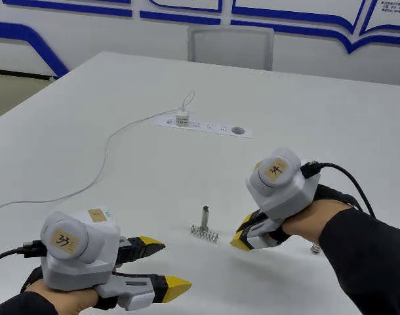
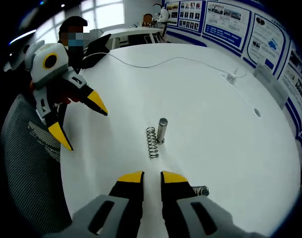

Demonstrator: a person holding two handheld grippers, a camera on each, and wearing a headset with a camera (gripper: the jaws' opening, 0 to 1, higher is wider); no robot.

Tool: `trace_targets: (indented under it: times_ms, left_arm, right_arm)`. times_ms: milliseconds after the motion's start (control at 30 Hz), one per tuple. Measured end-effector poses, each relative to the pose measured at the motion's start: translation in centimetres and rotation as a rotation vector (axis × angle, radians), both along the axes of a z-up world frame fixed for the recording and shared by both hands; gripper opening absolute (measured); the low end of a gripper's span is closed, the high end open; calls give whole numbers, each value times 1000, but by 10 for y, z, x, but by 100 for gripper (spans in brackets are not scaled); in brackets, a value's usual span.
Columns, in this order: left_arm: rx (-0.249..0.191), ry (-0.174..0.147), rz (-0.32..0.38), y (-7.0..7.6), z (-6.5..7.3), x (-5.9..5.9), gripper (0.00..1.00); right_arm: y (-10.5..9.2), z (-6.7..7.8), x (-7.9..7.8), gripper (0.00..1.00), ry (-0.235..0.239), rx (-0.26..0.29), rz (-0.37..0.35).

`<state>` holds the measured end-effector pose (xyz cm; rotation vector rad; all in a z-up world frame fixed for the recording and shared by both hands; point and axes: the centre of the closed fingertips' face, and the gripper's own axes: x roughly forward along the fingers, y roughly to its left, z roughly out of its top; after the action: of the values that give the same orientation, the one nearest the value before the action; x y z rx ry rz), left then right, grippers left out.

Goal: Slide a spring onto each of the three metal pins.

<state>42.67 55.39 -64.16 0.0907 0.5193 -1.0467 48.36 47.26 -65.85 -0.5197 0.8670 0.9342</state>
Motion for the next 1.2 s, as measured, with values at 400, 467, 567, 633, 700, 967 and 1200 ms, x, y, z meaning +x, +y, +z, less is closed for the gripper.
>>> trace_targets:
  times_ms: [400, 467, 567, 633, 700, 967, 1200]
  left_arm:
    - [-2, 4, 0, 0, 0, -1, 52]
    - [-2, 6, 1, 0, 0, -1, 52]
    - [-2, 7, -1, 0, -1, -1, 52]
    - [-2, 8, -1, -1, -1, -1, 52]
    - [-2, 8, 0, -1, -1, -1, 52]
    - [-3, 11, 2, -1, -1, -1, 52]
    - [-3, 13, 2, -1, -1, -1, 52]
  right_arm:
    - [20, -12, 14, 18, 1, 21, 19]
    - [22, -15, 14, 18, 5, 18, 23]
    - [23, -20, 16, 18, 11, 11, 27]
    - [23, -21, 16, 18, 13, 9, 29]
    - [24, -23, 17, 18, 17, 10, 30]
    - [27, -29, 16, 18, 32, 3, 41]
    - [27, -31, 17, 14, 39, 0, 42]
